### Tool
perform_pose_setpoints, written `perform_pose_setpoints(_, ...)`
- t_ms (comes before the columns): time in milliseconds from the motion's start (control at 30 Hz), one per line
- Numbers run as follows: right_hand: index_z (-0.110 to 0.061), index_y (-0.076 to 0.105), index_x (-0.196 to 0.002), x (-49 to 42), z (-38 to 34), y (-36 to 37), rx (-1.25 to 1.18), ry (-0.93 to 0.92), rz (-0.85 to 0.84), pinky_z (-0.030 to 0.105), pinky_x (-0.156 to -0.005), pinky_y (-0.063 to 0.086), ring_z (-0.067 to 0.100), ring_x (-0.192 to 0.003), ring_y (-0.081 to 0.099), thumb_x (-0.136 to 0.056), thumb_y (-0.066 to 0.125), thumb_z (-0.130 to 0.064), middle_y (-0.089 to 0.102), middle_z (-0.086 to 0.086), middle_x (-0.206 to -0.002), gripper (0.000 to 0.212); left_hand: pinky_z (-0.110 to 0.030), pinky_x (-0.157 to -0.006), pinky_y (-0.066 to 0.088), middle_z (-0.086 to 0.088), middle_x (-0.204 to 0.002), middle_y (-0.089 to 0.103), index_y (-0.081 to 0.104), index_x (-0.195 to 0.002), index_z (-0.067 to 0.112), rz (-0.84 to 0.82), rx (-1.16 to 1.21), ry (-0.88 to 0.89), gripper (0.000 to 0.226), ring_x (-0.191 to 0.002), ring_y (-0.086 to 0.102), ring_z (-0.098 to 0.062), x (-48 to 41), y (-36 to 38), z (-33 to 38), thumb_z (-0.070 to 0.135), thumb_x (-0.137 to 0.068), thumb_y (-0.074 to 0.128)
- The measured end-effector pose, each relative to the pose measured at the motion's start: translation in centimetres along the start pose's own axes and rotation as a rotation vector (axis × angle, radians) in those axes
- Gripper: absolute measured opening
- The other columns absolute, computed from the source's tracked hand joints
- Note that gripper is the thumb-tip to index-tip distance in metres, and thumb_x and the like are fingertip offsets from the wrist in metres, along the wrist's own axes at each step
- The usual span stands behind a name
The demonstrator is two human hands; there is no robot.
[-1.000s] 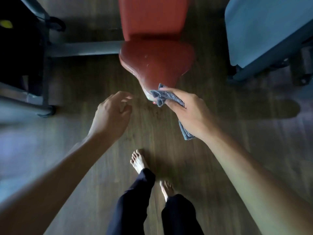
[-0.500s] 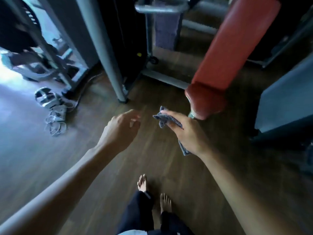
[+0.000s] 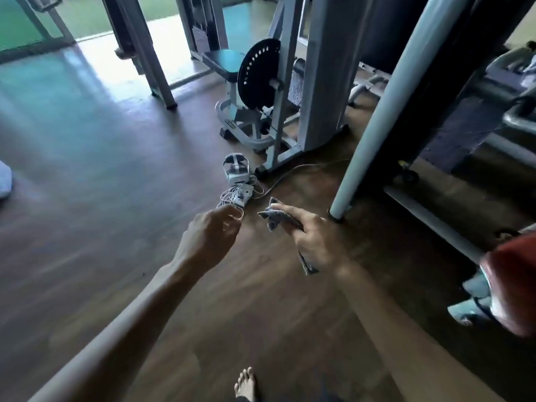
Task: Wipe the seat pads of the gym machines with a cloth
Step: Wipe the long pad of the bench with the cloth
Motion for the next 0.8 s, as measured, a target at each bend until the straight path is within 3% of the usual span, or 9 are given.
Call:
perform_pose_setpoints(167, -0.036, 0.065, -0.128, -9.0, -3.3, 4.6, -0.063, 0.001, -0.004, -0.003, -0.075, 0.034, -0.013, -0.096, 0.053, -0.097, 0.062, -0.021, 0.069, -0.016, -0.12, 0.035, -0.038, -0.081, 0.057, 0.016, -0.09, 0.073, 0.06, -0.099, 0.047, 0.006, -0.011, -0.01, 0.02, -0.087, 0.07, -0.009, -7.7, -5.2, -4.4, 0.032, -0.086, 0.061)
perform_pose_setpoints(333, -0.033, 0.066, -0.127, -18.4, -1.8, 3.1, -0.088, 0.032, 0.069, -0.004, -0.086, 0.034, -0.014, -0.105, 0.055, -0.096, 0.061, -0.015, 0.067, -0.017, -0.122, 0.037, -0.038, -0.078, 0.057, 0.015, -0.093, 0.074, 0.063, -0.101, 0.041, -0.051, -0.027, 0.075, 0.016, -0.085, 0.07, -0.009, -18.4, -4.4, -3.9, 0.033, -0.087, 0.061)
perform_pose_setpoints(433, -0.033, 0.066, -0.127, -25.4, 0.3, 0.6, -0.1, 0.037, 0.117, 0.0, -0.096, 0.034, -0.01, -0.116, 0.056, -0.096, 0.063, -0.017, 0.066, -0.017, -0.126, 0.035, -0.037, -0.077, 0.057, 0.015, -0.095, 0.073, 0.06, -0.099, 0.045, -0.113, -0.023, 0.117, 0.018, -0.087, 0.07, -0.009, -26.3, -2.7, -1.9, 0.032, -0.087, 0.061)
perform_pose_setpoints(567, -0.035, 0.067, -0.125, -35.7, 2.4, -4.4, -0.092, 0.05, 0.192, 0.0, -0.092, 0.036, -0.009, -0.112, 0.058, -0.095, 0.064, -0.025, 0.068, -0.017, -0.123, 0.031, -0.038, -0.077, 0.057, 0.011, -0.097, 0.073, 0.061, -0.103, 0.043, -0.139, -0.018, 0.133, 0.027, -0.088, 0.071, -0.015, -38.0, -1.2, 1.4, 0.048, -0.079, 0.051)
perform_pose_setpoints(700, -0.03, 0.067, -0.125, -45.0, 3.2, -9.9, -0.111, 0.063, 0.269, 0.001, -0.094, 0.037, -0.007, -0.113, 0.057, -0.096, 0.064, -0.02, 0.068, -0.012, -0.123, 0.031, -0.038, -0.077, 0.058, 0.004, -0.1, 0.075, 0.069, -0.102, 0.029, -0.155, -0.034, 0.202, 0.015, -0.089, 0.071, -0.017, -48.8, -0.5, 5.7, 0.025, -0.092, 0.058)
perform_pose_setpoints(800, -0.029, 0.067, -0.125, -51.3, 4.5, -13.6, -0.104, 0.081, 0.306, 0.002, -0.094, 0.037, -0.005, -0.114, 0.058, -0.096, 0.063, -0.016, 0.068, -0.012, -0.124, 0.032, -0.038, -0.073, 0.058, 0.005, -0.097, 0.075, 0.067, -0.102, 0.03, -0.172, -0.039, 0.266, 0.018, -0.085, 0.07, -0.016, -56.6, 0.5, 8.8, 0.03, -0.09, 0.054)
Point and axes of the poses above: each hand's wrist, its own x-axis away from the middle knuckle, its own y-axis out of the palm, z = x × y, the point moved 9 cm from there along -x, towards the middle knuckle
